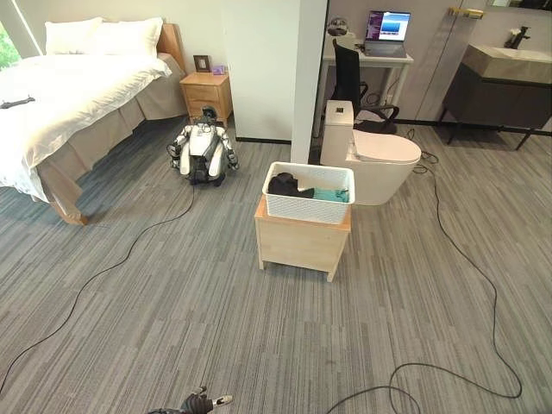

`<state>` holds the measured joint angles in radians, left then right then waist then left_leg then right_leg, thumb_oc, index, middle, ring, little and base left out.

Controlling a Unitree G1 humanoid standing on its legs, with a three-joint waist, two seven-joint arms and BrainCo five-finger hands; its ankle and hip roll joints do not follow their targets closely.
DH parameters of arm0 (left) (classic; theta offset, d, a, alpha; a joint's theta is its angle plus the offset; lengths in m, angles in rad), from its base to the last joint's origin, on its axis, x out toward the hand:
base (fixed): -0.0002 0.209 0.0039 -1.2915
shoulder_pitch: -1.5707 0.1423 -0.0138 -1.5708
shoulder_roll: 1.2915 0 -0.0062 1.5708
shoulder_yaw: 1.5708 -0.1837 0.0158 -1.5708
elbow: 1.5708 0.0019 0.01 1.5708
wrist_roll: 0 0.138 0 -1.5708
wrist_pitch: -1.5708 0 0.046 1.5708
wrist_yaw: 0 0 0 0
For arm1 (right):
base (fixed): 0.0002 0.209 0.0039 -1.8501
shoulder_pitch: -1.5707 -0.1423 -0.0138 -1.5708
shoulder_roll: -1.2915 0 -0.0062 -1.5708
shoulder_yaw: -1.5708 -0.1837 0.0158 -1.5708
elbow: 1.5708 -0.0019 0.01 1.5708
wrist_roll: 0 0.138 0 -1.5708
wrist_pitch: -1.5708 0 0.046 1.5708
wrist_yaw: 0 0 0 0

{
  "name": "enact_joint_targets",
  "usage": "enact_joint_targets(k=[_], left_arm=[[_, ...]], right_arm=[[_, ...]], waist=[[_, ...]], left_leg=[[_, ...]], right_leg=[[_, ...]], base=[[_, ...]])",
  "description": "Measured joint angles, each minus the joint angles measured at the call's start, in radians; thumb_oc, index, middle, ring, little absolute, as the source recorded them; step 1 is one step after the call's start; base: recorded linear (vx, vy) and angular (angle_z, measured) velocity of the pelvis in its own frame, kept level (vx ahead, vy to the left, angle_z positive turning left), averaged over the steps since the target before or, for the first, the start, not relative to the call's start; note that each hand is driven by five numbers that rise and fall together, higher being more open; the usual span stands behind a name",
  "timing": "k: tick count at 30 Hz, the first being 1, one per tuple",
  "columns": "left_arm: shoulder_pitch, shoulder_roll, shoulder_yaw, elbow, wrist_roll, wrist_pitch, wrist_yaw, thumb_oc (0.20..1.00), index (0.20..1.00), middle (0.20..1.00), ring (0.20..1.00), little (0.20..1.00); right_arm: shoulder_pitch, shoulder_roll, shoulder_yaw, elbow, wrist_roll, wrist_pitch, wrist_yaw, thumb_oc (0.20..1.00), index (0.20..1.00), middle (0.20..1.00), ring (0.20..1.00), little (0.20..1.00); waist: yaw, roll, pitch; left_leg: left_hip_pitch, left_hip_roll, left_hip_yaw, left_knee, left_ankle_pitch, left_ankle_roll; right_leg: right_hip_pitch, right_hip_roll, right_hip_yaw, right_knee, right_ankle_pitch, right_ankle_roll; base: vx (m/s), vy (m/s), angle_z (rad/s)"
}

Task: Grab the laundry basket,head to the washer,open it,put in the laundry and shut it.

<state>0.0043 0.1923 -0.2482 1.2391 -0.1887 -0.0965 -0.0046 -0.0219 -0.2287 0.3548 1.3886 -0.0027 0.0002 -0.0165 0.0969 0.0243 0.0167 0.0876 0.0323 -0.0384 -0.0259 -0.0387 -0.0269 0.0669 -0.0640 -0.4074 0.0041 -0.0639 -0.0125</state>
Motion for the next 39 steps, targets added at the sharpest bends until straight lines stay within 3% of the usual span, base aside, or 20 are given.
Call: enact_joint_targets(k=[12, 14, 15, 16, 17, 19, 21, 23, 24, 25, 27, 29, 31, 32, 33, 35, 36, 38, 39], left_arm=[[-0.005, 0.005, 0.001, -0.004, -0.009, 0.000, 0.000, 1.000, 1.000, 1.000, 1.000, 1.000], [-0.038, 0.027, 0.002, -0.002, -0.011, -0.005, 0.000, 1.000, 1.000, 1.000, 1.000, 1.000], [-0.077, 0.043, 0.004, -0.006, -0.035, -0.005, 0.000, 1.000, 1.000, 1.000, 1.000, 1.000], [-0.075, 0.044, 0.011, -0.006, -0.048, -0.005, 0.001, 1.000, 1.000, 1.000, 1.000, 1.000], [-0.076, 0.045, 0.011, -0.006, -0.058, -0.004, 0.001, 1.000, 1.000, 1.000, 1.000, 1.000], [-0.075, 0.044, 0.034, -0.007, -0.085, -0.007, 0.002, 1.000, 1.000, 1.000, 1.000, 1.000], [-0.075, 0.045, 0.036, -0.041, -0.105, -0.010, 0.002, 1.000, 1.000, 1.000, 1.000, 1.000], [-0.074, 0.040, 0.034, -0.060, -0.116, -0.017, 0.002, 1.000, 1.000, 1.000, 1.000, 1.000], [-0.074, 0.039, 0.034, -0.060, -0.117, -0.018, 0.002, 1.000, 1.000, 1.000, 1.000, 1.000], [-0.072, 0.039, 0.036, -0.058, -0.117, -0.017, 0.002, 1.000, 1.000, 1.000, 1.000, 1.000], [-0.065, 0.039, 0.037, -0.064, -0.117, -0.024, 0.001, 1.000, 1.000, 1.000, 1.000, 1.000], [-0.075, 0.040, 0.035, -0.061, -0.117, -0.025, 0.001, 1.000, 1.000, 1.000, 1.000, 1.000], [-0.071, 0.038, 0.028, -0.048, -0.116, -0.024, 0.000, 1.000, 1.000, 1.000, 1.000, 1.000], [-0.066, 0.036, 0.027, -0.048, -0.116, -0.024, 0.000, 1.000, 1.000, 1.000, 1.000, 1.000], [-0.069, 0.038, 0.009, -0.051, -0.115, -0.026, -0.001, 1.000, 1.000, 1.000, 1.000, 1.000], [-0.091, 0.060, -0.017, -0.067, -0.114, -0.030, -0.004, 1.000, 1.000, 1.000, 1.000, 1.000], [-0.102, 0.077, -0.044, -0.074, -0.114, -0.030, -0.004, 1.000, 1.000, 1.000, 1.000, 1.000], [-0.121, 0.086, -0.051, -0.076, -0.112, -0.030, -0.001, 1.000, 1.000, 1.000, 1.000, 1.000], [-0.118, 0.081, -0.050, -0.072, -0.110, -0.029, -0.001, 1.000, 1.000, 1.000, 1.000, 1.000]], right_arm=[[-0.006, -0.008, 0.000, -0.001, 0.010, -0.005, 0.007, 1.000, 1.000, 1.000, 1.000, 1.000], [-0.046, 0.002, 0.017, -0.001, 0.010, -0.005, 0.017, 1.000, 1.000, 1.000, 1.000, 1.000], [-0.072, 0.005, 0.041, -0.008, 0.008, -0.005, 0.019, 1.000, 1.000, 1.000, 1.000, 1.000], [-0.091, 0.005, 0.047, -0.018, 0.007, -0.005, 0.019, 1.000, 1.000, 1.000, 1.000, 1.000], [-0.100, -0.001, 0.076, -0.024, 0.006, -0.004, 0.017, 1.000, 1.000, 1.000, 1.000, 1.000], [-0.101, -0.001, 0.080, -0.030, 0.006, -0.004, 0.017, 1.000, 1.000, 1.000, 1.000, 1.000], [-0.113, -0.010, 0.080, -0.031, 0.006, -0.003, 0.017, 1.000, 1.000, 1.000, 1.000, 1.000], [-0.138, -0.022, 0.079, -0.024, 0.006, -0.004, 0.015, 1.000, 1.000, 1.000, 1.000, 1.000], [-0.145, -0.026, 0.079, -0.024, 0.006, -0.004, 0.015, 1.000, 1.000, 1.000, 1.000, 1.000], [-0.154, -0.025, 0.079, -0.017, 0.006, -0.004, 0.016, 1.000, 1.000, 1.000, 1.000, 1.000], [-0.144, -0.024, 0.076, 0.002, 0.006, -0.004, 0.016, 1.000, 1.000, 1.000, 1.000, 1.000], [-0.136, -0.016, 0.058, 0.040, 0.006, -0.003, 0.017, 1.000, 1.000, 1.000, 1.000, 1.000], [-0.115, -0.011, 0.041, 0.081, 0.007, -0.001, 0.018, 1.000, 1.000, 1.000, 1.000, 1.000], [-0.097, -0.016, 0.031, 0.081, 0.007, 0.000, 0.017, 1.000, 1.000, 1.000, 1.000, 1.000], [-0.084, -0.022, 0.023, 0.063, 0.008, 0.001, 0.017, 1.000, 1.000, 1.000, 1.000, 1.000], [-0.083, -0.039, 0.021, 0.029, 0.027, 0.002, 0.001, 1.000, 1.000, 1.000, 1.000, 1.000], [-0.094, -0.044, 0.021, 0.025, 0.027, 0.002, 0.000, 1.000, 1.000, 1.000, 1.000, 1.000], [-0.113, -0.056, 0.020, -0.003, 0.028, 0.002, -0.004, 1.000, 1.000, 1.000, 1.000, 1.000], [-0.121, -0.058, 0.021, -0.027, 0.028, -0.004, -0.003, 1.000, 1.000, 1.000, 1.000, 1.000]], waist=[[0.000, 0.019, 0.019], [0.006, -0.016, 0.064], [0.011, -0.054, 0.112], [0.033, -0.065, 0.130], [0.036, -0.078, 0.150], [0.036, -0.086, 0.165], [0.055, -0.079, 0.172], [0.063, -0.060, 0.185], [0.065, -0.045, 0.184], [0.076, -0.040, 0.181], [0.086, -0.046, 0.165], [0.083, -0.057, 0.158], [0.093, -0.083, 0.131], [0.085, -0.078, 0.118], [0.065, -0.062, 0.107], [0.035, -0.067, 0.095], [0.029, -0.074, 0.090], [0.021, -0.072, 0.095], [0.024, -0.049, 0.109]], left_leg=[[-0.014, 0.018, -0.009, 0.003, -0.003, -0.010], [-0.105, 0.011, -0.009, 0.161, -0.020, -0.046], [-0.221, -0.003, -0.004, 0.361, -0.016, -0.067], [-0.267, -0.005, -0.010, 0.441, 0.004, -0.094], [-0.333, 0.001, -0.006, 0.526, 0.007, -0.092], [-0.354, 0.029, 0.002, 0.453, 0.011, -0.088], [-0.352, 0.083, 0.021, 0.147, 0.071, -0.104], [-0.356, 0.116, 0.021, -0.009, 0.130, -0.118], [-0.359, 0.126, 0.018, -0.060, 0.140, -0.127], [-0.356, 0.132, 0.021, -0.065, 0.153, -0.128], [-0.368, 0.116, 0.009, -0.012, 0.179, -0.100], [-0.371, 0.067, -0.007, 0.067, 0.186, -0.087], [-0.334, 0.008, 0.023, 0.109, 0.175, -0.017], [-0.301, 0.001, 0.047, 0.092, 0.127, 0.009], [-0.246, -0.013, 0.052, 0.059, 0.119, 0.041], [-0.221, -0.051, 0.051, 0.077, 0.082, 0.089], [-0.209, -0.072, 0.065, 0.084, 0.055, 0.115], [-0.162, -0.089, 0.096, 0.070, 0.019, 0.136], [-0.115, -0.083, 0.106, 0.048, 0.021, 0.131]], right_leg=[[0.001, 0.032, 0.023, -0.016, -0.001, -0.005], [-0.030, 0.045, 0.063, -0.011, -0.006, -0.013], [-0.041, 0.029, 0.063, -0.009, 0.009, -0.039], [-0.033, 0.028, 0.068, -0.015, 0.010, -0.050], [-0.018, 0.034, 0.064, -0.039, 0.017, -0.063], [0.009, 0.048, 0.054, -0.070, 0.018, -0.065], [0.017, 0.075, 0.065, -0.100, 0.022, -0.055], [0.016, 0.098, 0.076, -0.100, 0.024, -0.051], [0.018, 0.108, 0.084, -0.100, 0.020, -0.057], [0.027, 0.117, 0.108, -0.100, 0.006, -0.041], [0.043, 0.116, 0.127, -0.098, -0.015, -0.045], [0.068, 0.091, 0.138, -0.070, -0.053, -0.018], [0.068, 0.027, 0.152, 0.015, -0.112, 0.036], [0.062, 0.010, 0.152, 0.076, -0.136, 0.063], [-0.055, -0.056, 0.148, 0.379, -0.175, 0.069], [-0.173, -0.153, 0.160, 0.643, -0.170, 0.073], [-0.230, -0.218, 0.160, 0.745, -0.126, 0.086], [-0.305, -0.289, 0.137, 0.826, -0.115, 0.090], [-0.307, -0.297, 0.098, 0.770, -0.122, 0.088]], base=[[0.01, -0.100, 0.01], [-0.04, -0.166, 0.28], [0.04, -0.065, 0.10], [0.09, -0.084, -0.02], [0.17, -0.032, -0.03], [0.28, 0.033, 0.12], [0.31, 0.167, -0.05], [0.29, 0.142, -0.23], [0.40, 0.210, -0.43], [0.42, 0.238, -0.57], [0.40, 0.271, -0.38], [0.36, 0.317, -0.14], [0.36, 0.360, -0.35], [0.31, 0.375, -0.24], [0.24, 0.335, -0.14], [0.27, 0.313, -0.04], [0.31, 0.227, -0.04], [0.17, 0.079, -0.39], [0.19, 0.025, -0.51]])
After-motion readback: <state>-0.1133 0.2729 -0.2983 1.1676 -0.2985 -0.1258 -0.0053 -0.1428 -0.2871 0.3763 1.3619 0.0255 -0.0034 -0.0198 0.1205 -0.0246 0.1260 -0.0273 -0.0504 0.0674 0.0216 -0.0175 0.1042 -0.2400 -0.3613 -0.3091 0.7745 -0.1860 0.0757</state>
